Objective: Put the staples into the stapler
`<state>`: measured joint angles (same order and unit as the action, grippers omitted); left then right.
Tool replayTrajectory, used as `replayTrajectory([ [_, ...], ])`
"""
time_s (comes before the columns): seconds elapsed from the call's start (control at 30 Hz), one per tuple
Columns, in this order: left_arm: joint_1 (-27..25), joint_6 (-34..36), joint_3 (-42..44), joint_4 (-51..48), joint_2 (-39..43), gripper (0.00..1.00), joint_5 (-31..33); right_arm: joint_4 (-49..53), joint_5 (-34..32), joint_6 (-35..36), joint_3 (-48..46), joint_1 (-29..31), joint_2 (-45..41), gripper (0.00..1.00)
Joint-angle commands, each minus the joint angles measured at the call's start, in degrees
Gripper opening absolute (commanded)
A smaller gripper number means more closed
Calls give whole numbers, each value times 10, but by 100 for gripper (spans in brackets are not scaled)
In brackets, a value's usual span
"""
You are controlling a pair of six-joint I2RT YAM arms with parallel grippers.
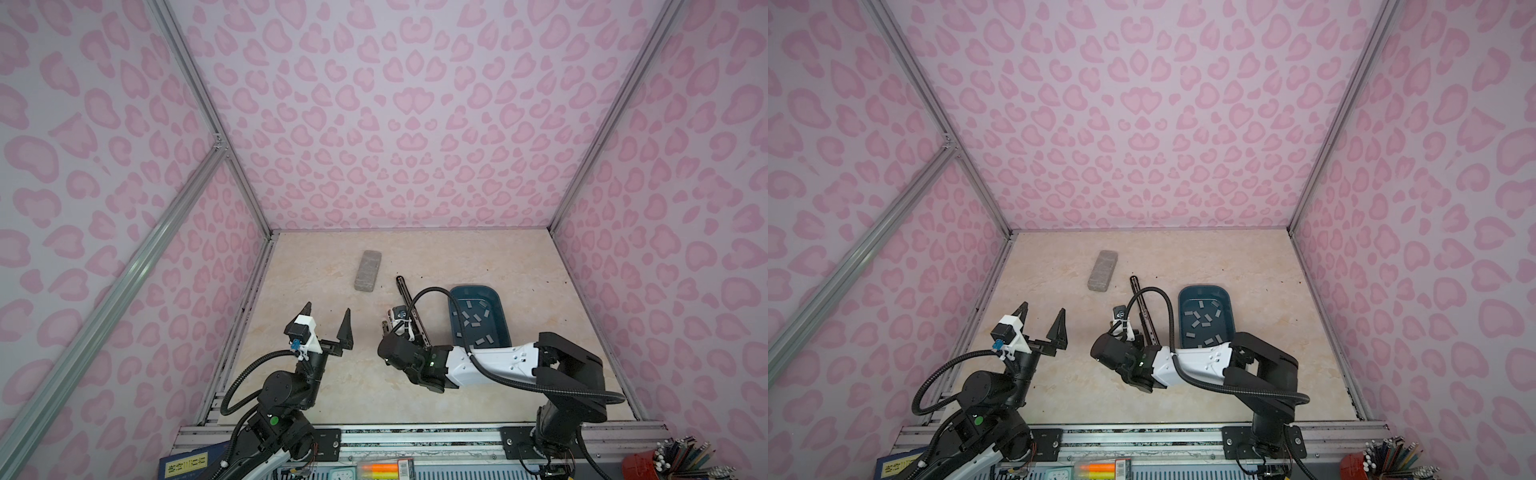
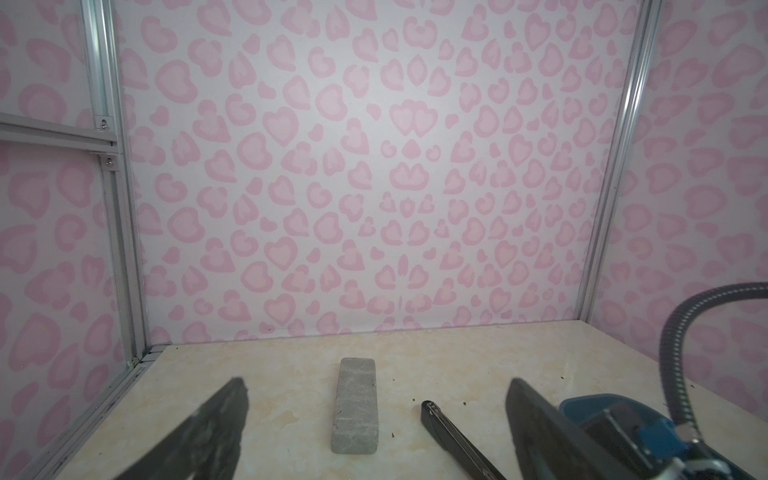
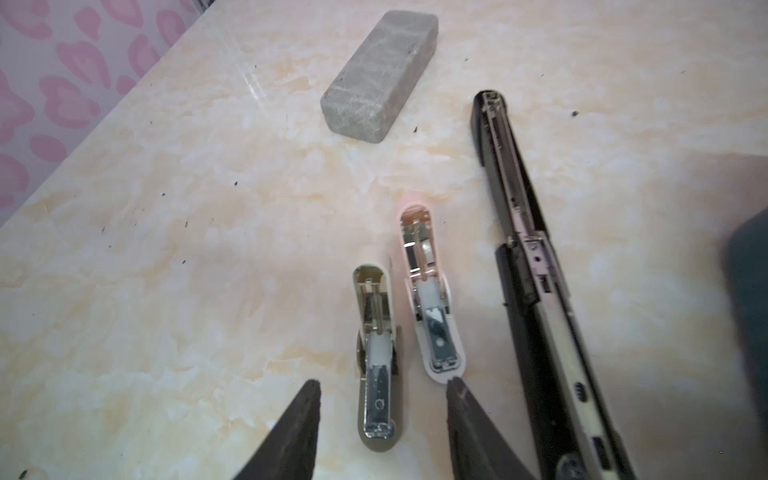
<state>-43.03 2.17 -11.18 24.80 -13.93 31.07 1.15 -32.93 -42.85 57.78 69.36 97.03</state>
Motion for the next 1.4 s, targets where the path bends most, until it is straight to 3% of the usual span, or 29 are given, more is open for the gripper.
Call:
replayTrajectory([
  [0.0, 2, -156, -28, -43, 2, 97, 140, 76, -50, 0, -8, 0, -67, 50],
  [0.07, 1, -349, -69, -190, -1, 98, 260, 110, -46, -7, -18, 0, -112, 50],
  [0.1, 2, -504, -103, -322, -5, 98, 327, 114, -38, -1, -27, 0, -134, 50],
  [0.13, 2, -709, -136, -512, -11, 98, 367, 122, -31, 4, -34, 0, -154, 50],
  [0.17, 2, -817, -152, -640, -16, 98, 378, 135, -28, 7, -37, 0, -170, 51],
  [0.2, 2, -715, -157, -632, -15, 98, 369, 157, -28, 10, -38, 0, -187, 51],
  [0.23, 1, -544, -144, -536, -14, 98, 341, 186, -28, 9, -37, 0, -202, 51],
  [0.27, 2, -466, -136, -494, -16, 98, 323, 213, -28, 7, -35, 0, -215, 51],
  [0.3, 2, -449, -135, -497, -21, 98, 313, 238, -27, 7, -35, 0, -232, 51],
  [0.43, 2, -352, -131, -458, -35, 98, 168, 285, -30, 30, -52, -15, -286, 53],
  [0.63, 2, -202, -80, -288, -62, 98, 52, 331, 6, 78, -53, -130, -349, 50],
  [0.8, 1, -177, -93, -262, -167, 98, 88, 303, 71, 135, -75, -246, -388, 48],
  [0.97, 8, -176, -123, -238, -261, 98, 159, 287, 151, 169, -72, -352, -363, 44],
  [1.13, 71, -175, -145, -244, -307, 98, 93, 238, 187, 203, -90, -384, -335, 41],
  [1.23, 141, -201, -157, -272, -324, 98, 41, 203, 214, 224, -113, -387, -323, 40],
  [1.37, 167, -216, -139, -260, -321, 96, 36, 176, 221, 234, -125, -391, -293, 38],
])
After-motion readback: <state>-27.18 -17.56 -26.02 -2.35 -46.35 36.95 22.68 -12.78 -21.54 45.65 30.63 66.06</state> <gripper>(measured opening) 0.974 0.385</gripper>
